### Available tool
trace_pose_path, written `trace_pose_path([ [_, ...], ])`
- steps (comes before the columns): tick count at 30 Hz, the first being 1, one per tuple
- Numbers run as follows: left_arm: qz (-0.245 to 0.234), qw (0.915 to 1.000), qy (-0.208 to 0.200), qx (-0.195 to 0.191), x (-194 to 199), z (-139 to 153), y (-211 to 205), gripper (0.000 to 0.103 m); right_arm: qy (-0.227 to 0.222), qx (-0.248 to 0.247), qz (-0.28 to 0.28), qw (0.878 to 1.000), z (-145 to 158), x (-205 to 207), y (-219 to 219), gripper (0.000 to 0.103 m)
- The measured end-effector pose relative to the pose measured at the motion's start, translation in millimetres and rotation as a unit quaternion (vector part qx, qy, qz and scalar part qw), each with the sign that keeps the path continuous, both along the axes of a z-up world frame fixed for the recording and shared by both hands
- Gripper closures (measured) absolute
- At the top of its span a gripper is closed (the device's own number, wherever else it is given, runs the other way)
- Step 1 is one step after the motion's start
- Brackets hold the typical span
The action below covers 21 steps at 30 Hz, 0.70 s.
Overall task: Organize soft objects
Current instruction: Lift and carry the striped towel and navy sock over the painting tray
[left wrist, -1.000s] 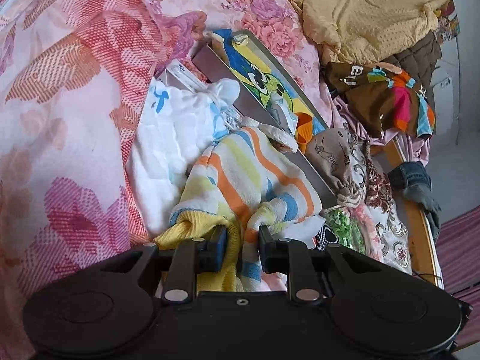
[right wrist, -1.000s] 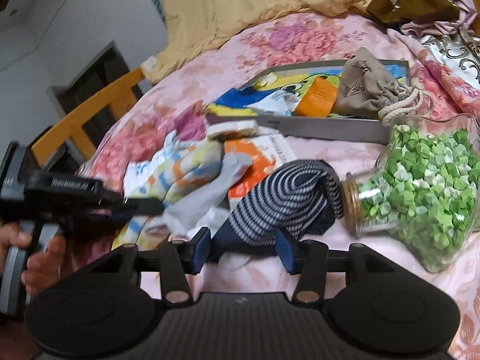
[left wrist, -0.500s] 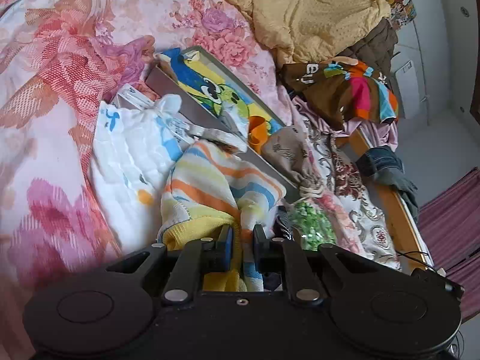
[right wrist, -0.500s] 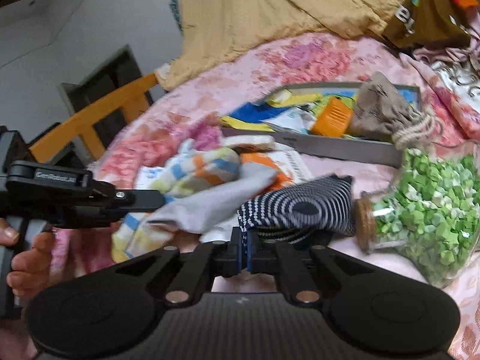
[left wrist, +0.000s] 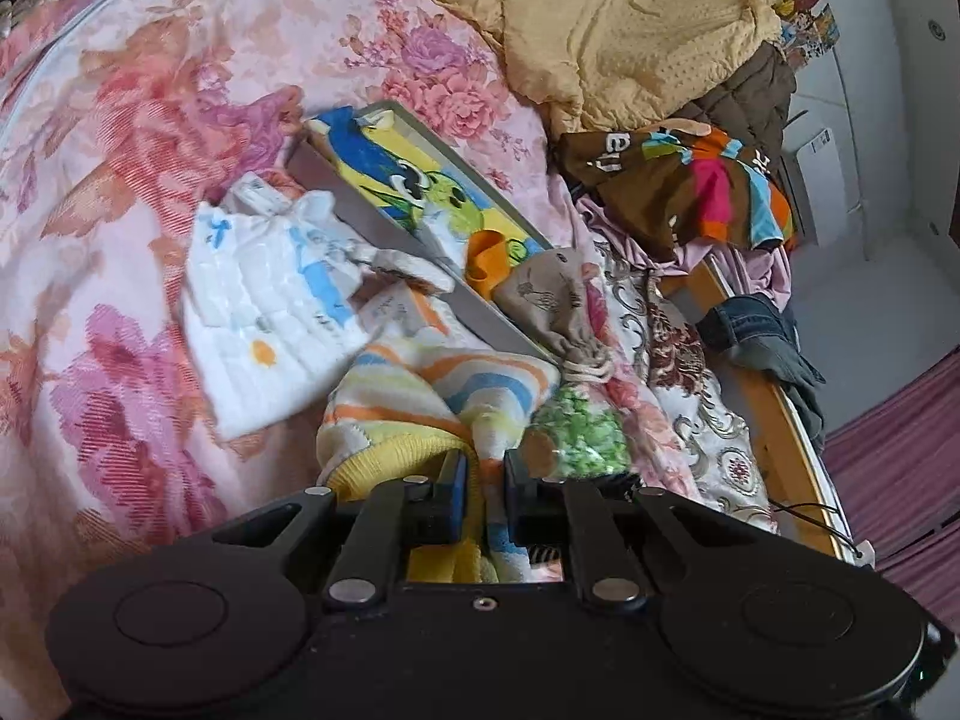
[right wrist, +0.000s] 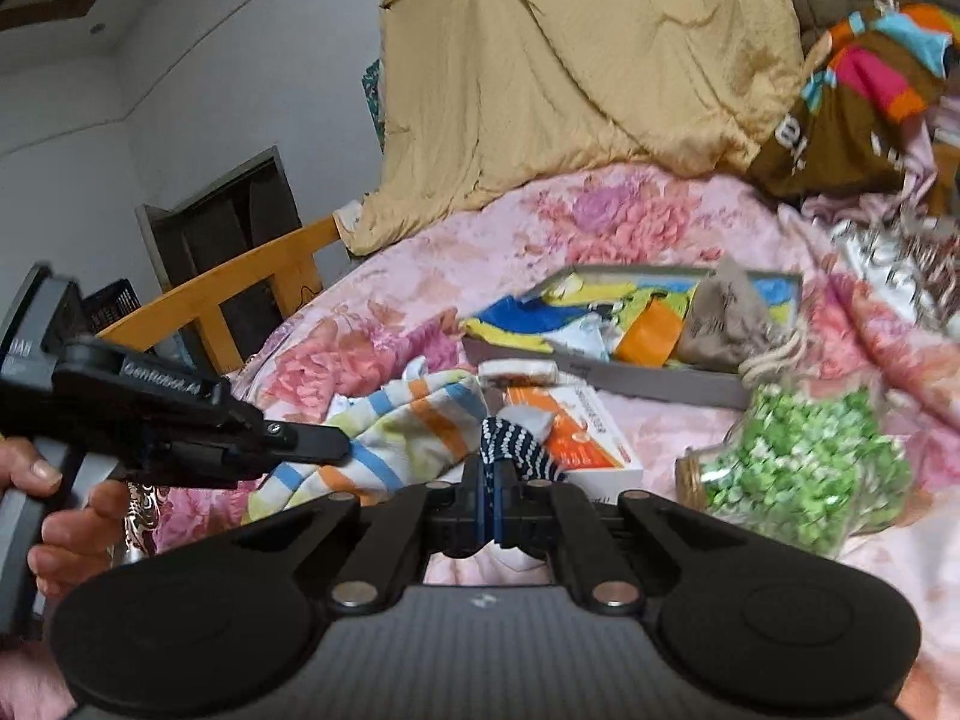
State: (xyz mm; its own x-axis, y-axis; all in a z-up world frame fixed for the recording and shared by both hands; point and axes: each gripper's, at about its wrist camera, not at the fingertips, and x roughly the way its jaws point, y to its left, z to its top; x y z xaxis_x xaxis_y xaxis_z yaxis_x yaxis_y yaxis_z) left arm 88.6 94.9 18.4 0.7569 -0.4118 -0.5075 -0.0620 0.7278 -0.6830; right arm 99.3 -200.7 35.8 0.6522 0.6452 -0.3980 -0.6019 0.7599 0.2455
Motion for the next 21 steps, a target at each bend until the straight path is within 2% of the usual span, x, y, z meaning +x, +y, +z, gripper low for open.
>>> trace_pose_path([
  [5, -0.019, 0.9984, -0.053, -0.002, -11.1, 27.9, -10.4, 0.090, -0.017, -0.011, -0.013, 1.000, 27.0, -21.2, 1.2, 0.100],
  [12, -0.010, 0.9968, -0.074, -0.027, -20.0, 47.8, -7.0, 0.091, -0.038, -0.016, -0.017, 0.999, 82.3, -33.6, 8.0, 0.100],
  [15, 0.002, 0.9957, -0.087, -0.031, -22.7, 58.5, -4.7, 0.094, -0.053, -0.023, -0.014, 0.998, 108.3, -35.3, 12.3, 0.100],
  [17, 0.005, 0.9946, -0.099, -0.033, -22.6, 65.3, -5.3, 0.102, -0.063, -0.027, -0.012, 0.998, 122.4, -34.8, 14.0, 0.100],
  [21, -0.002, 0.9943, -0.106, 0.009, -17.5, 70.3, -11.8, 0.102, -0.072, -0.029, -0.014, 0.997, 140.4, -30.0, 17.3, 0.100],
])
